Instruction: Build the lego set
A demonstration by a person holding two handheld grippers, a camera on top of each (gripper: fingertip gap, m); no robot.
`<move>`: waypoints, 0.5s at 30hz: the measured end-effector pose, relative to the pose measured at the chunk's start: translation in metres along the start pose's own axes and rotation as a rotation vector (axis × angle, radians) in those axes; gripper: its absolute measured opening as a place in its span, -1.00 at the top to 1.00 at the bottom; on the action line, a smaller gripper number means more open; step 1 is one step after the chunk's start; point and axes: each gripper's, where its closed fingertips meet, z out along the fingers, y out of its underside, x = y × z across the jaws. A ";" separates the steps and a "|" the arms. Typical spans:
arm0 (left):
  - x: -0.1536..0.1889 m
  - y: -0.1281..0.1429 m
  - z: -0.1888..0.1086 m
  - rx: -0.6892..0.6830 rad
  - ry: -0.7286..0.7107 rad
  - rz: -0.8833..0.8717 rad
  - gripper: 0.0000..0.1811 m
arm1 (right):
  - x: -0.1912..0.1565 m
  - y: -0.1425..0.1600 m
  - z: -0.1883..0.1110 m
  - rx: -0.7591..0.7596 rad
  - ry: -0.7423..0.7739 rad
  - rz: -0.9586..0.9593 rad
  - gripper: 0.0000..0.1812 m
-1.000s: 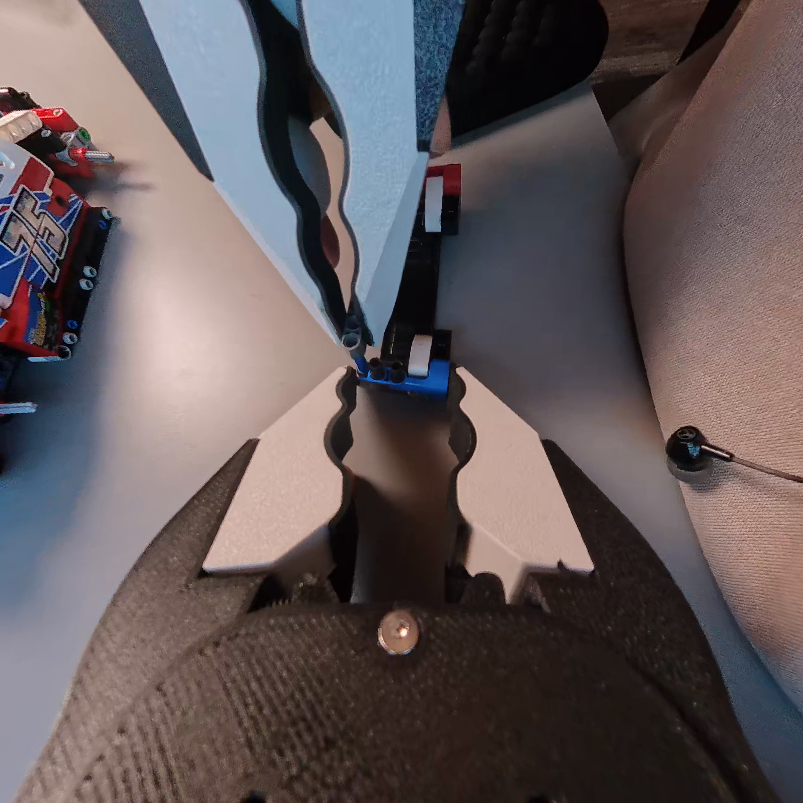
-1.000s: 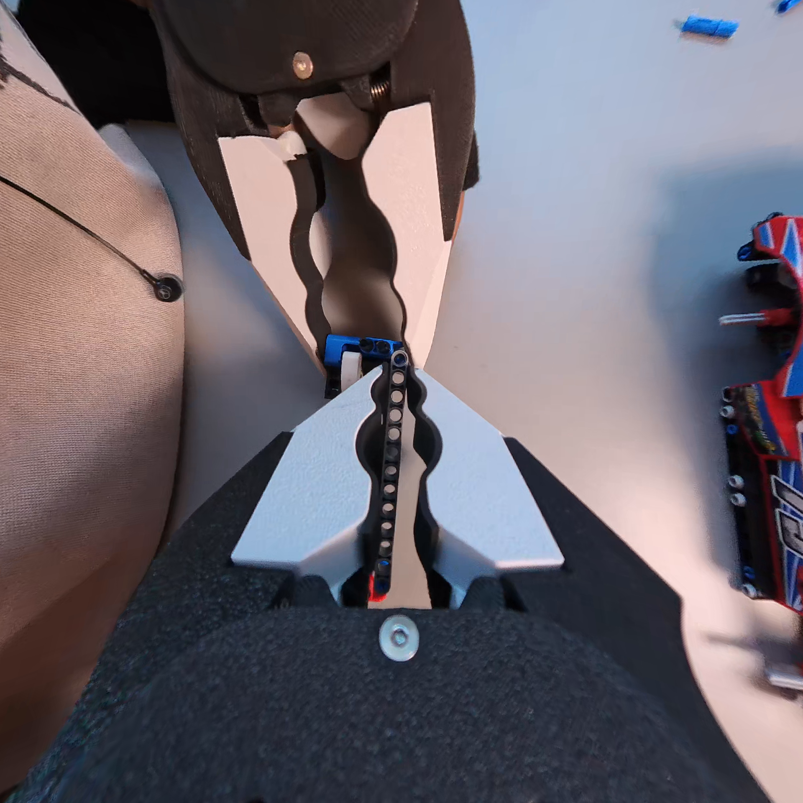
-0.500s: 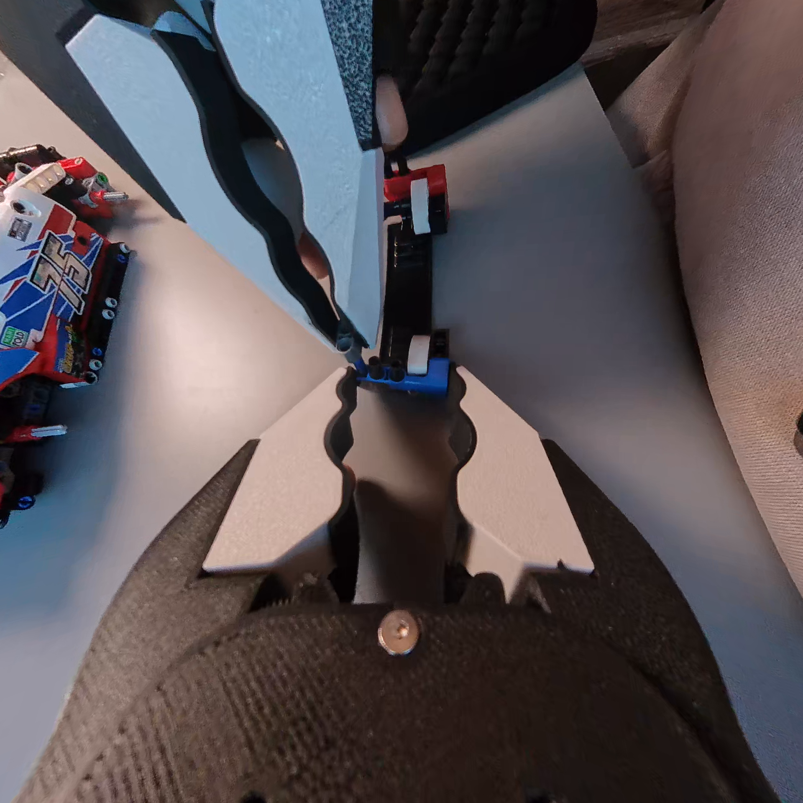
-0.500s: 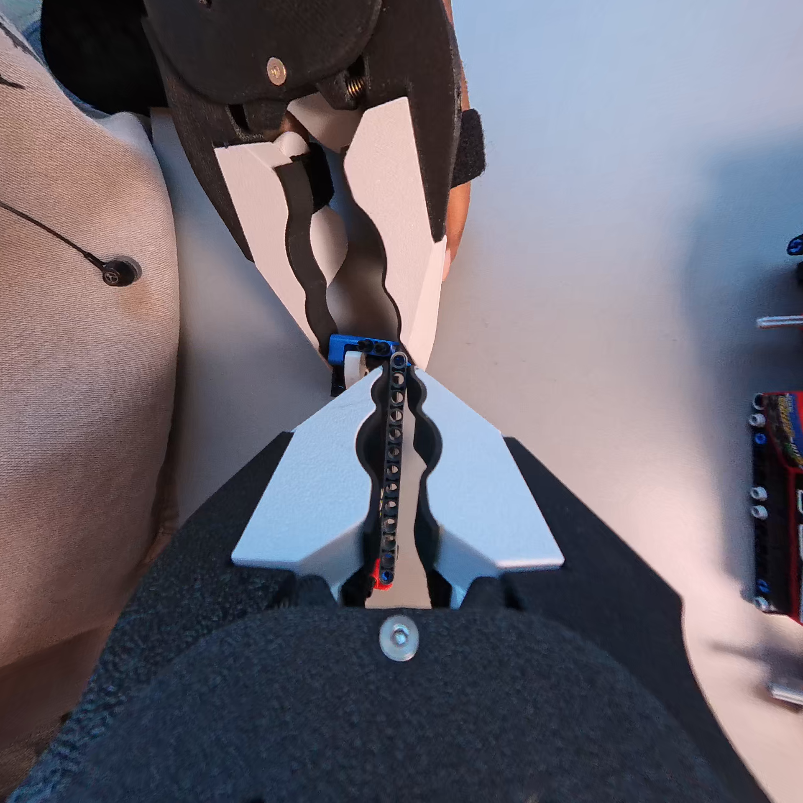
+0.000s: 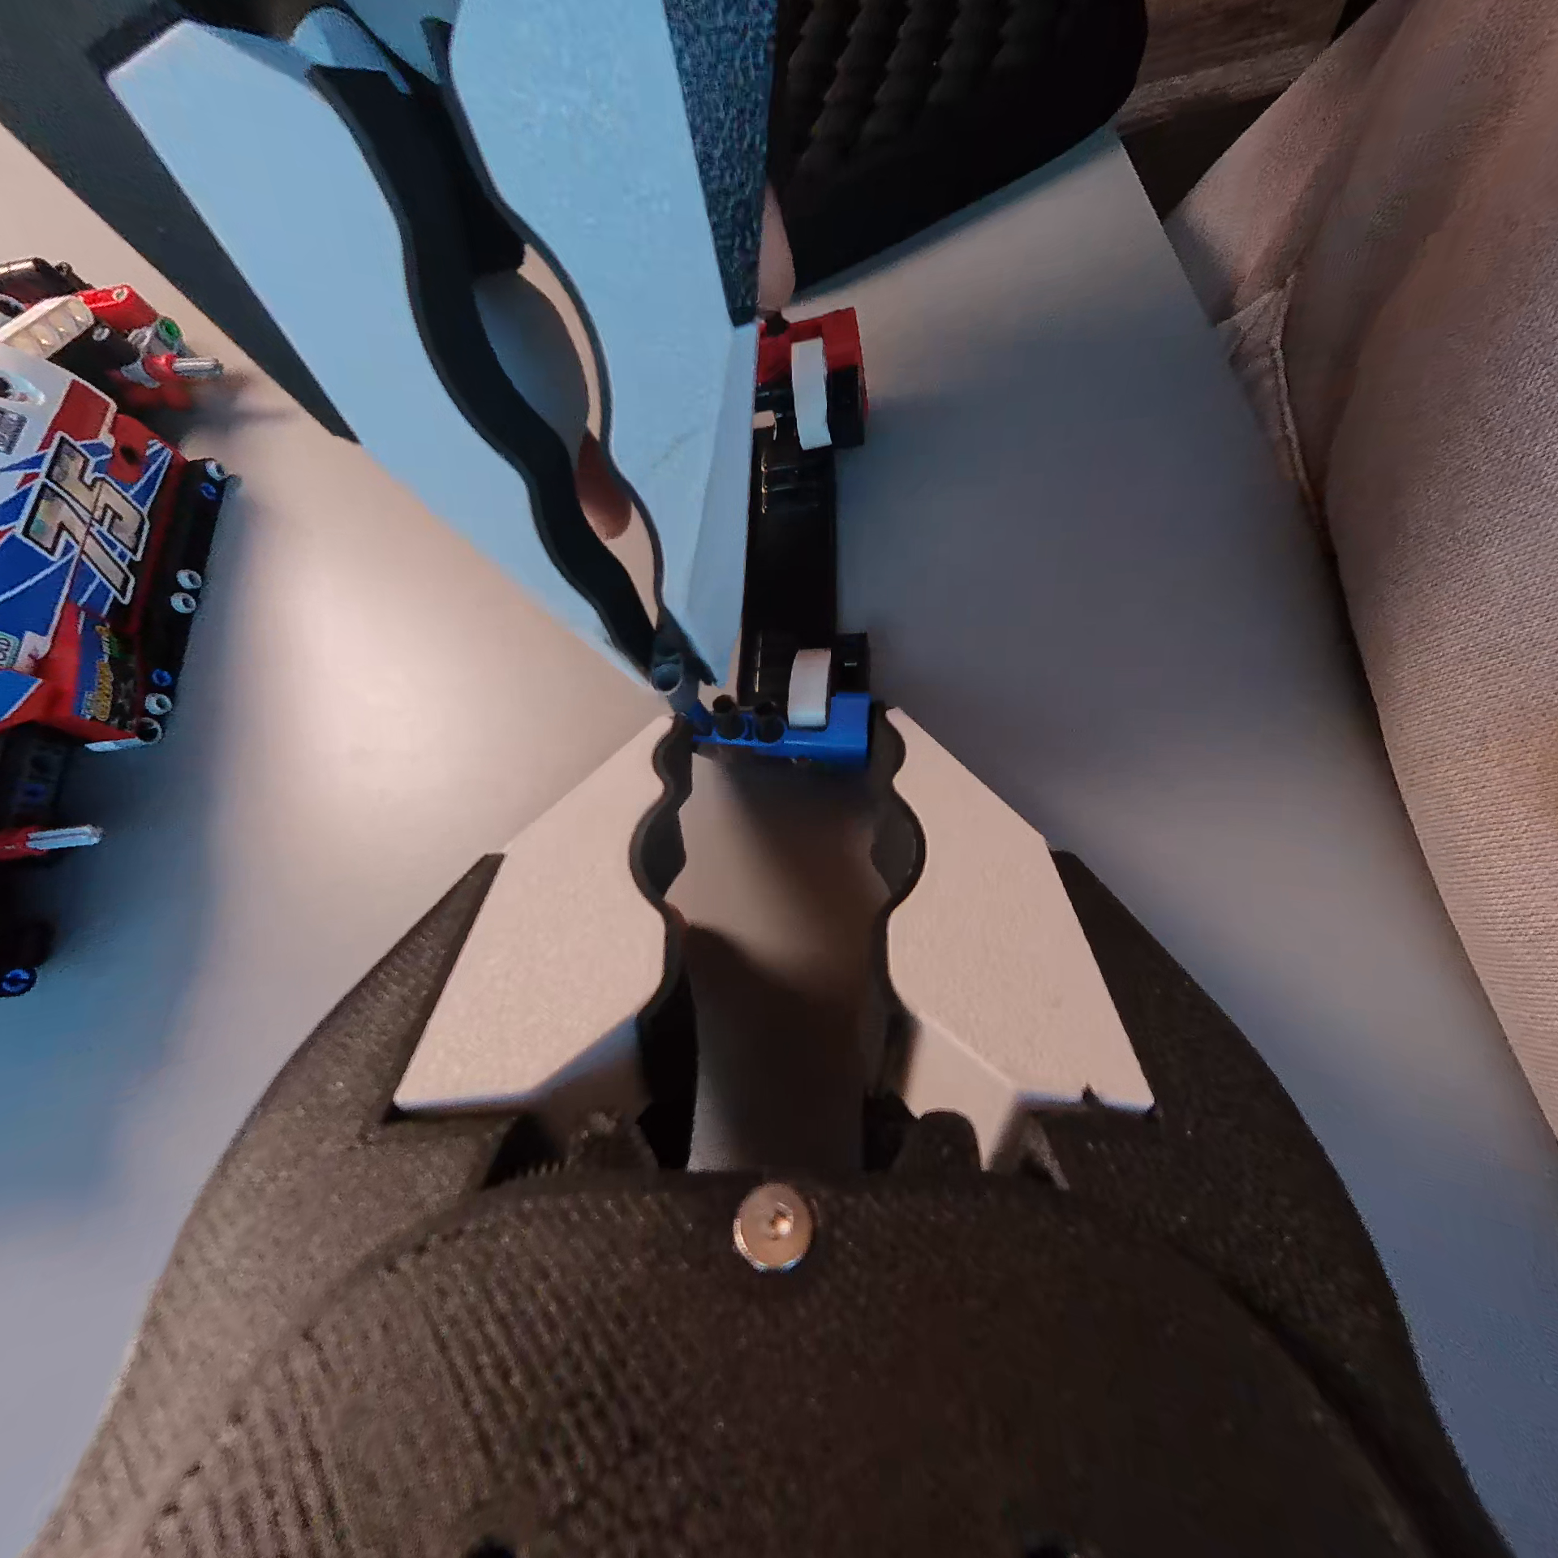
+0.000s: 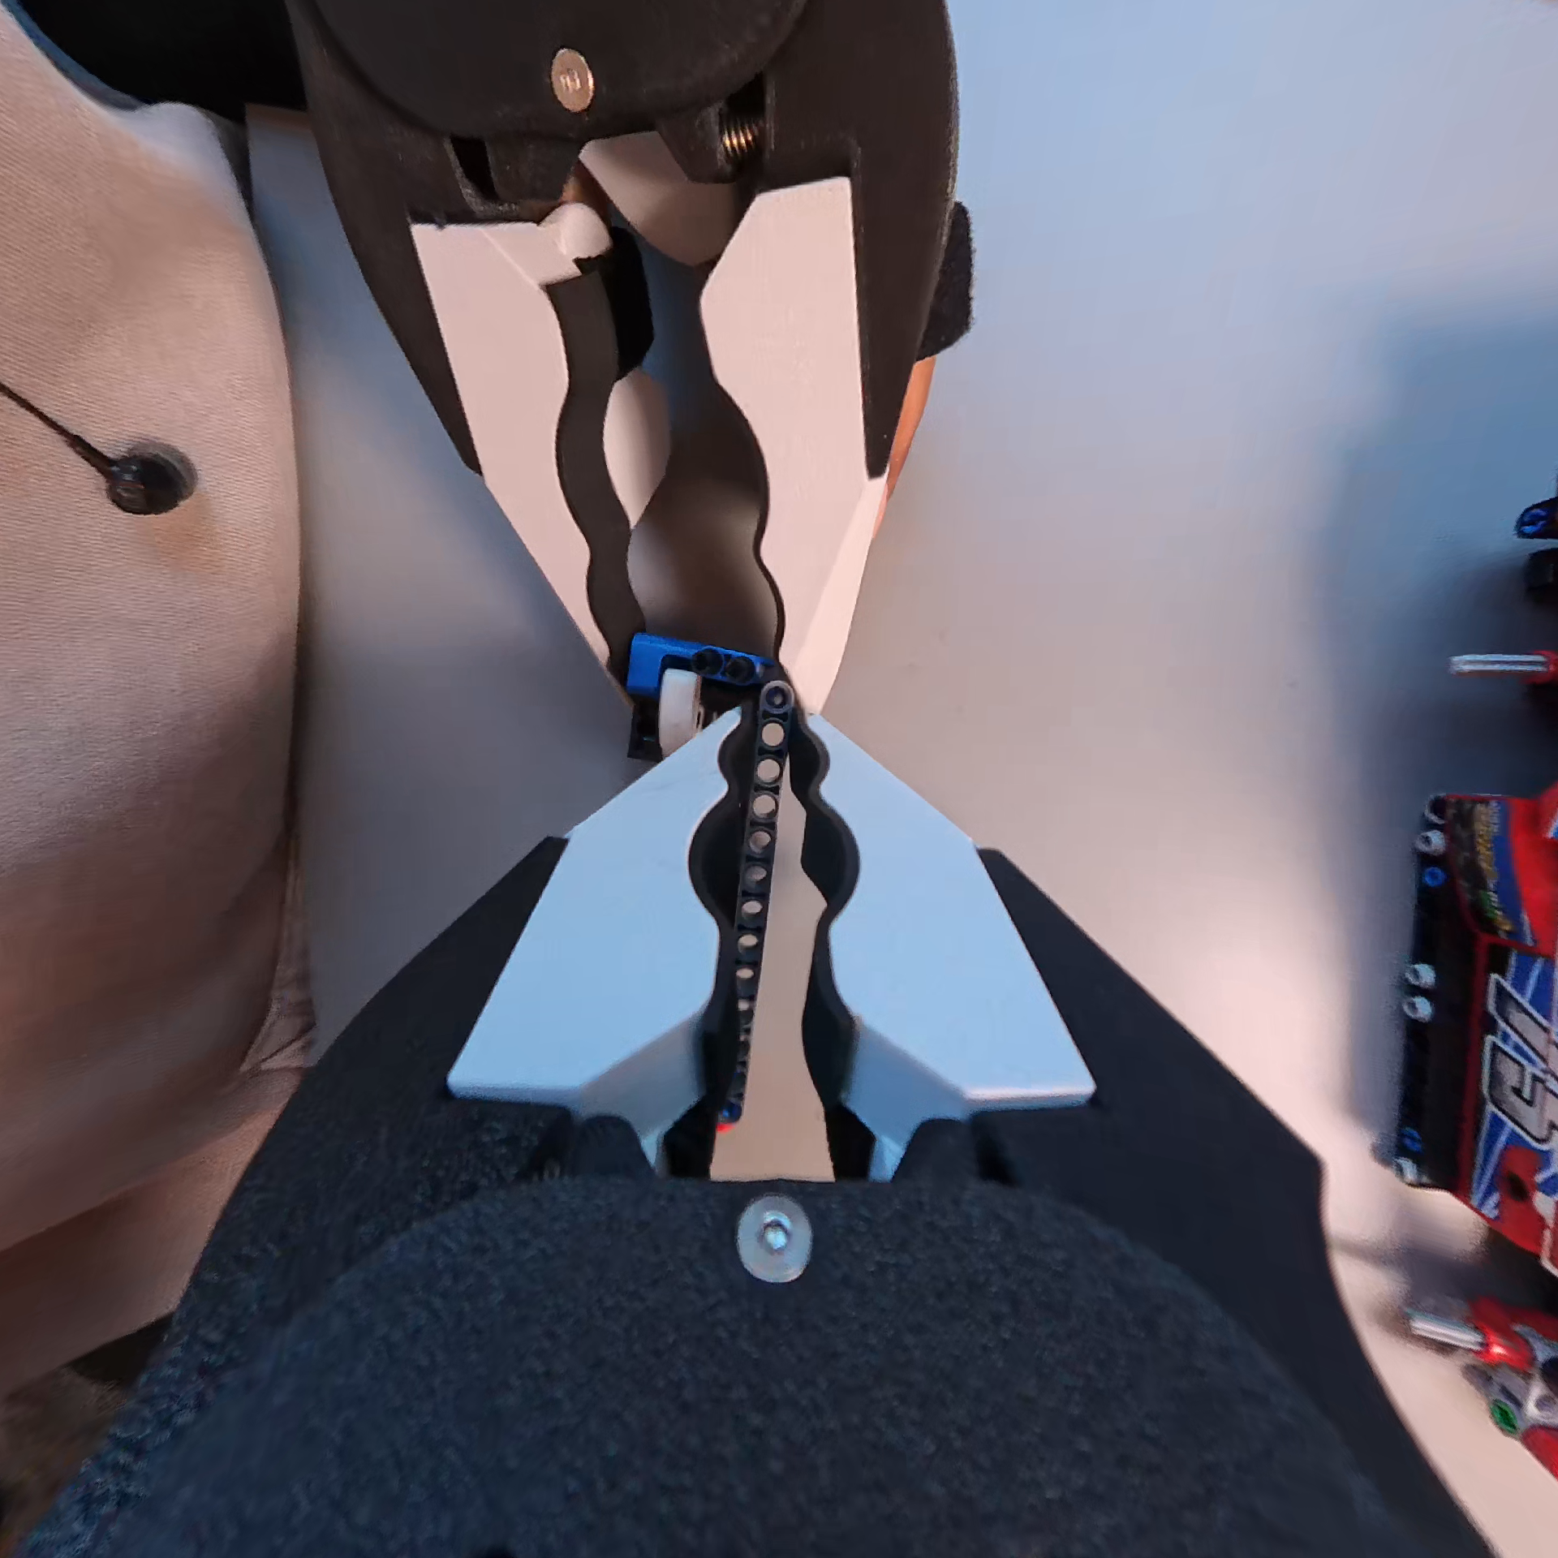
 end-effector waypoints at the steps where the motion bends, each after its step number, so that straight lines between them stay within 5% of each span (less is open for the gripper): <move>1: 0.002 -0.001 0.000 0.003 0.003 0.013 0.55 | -0.005 0.002 -0.001 -0.014 -0.041 0.015 0.94; 7: 0.004 -0.001 0.002 -0.004 0.025 0.003 0.55 | -0.004 0.008 0.009 -0.102 -0.061 0.003 0.94; 15: 0.004 -0.001 0.001 -0.003 0.030 -0.029 0.54 | -0.007 0.005 0.006 0.003 -0.075 0.076 0.92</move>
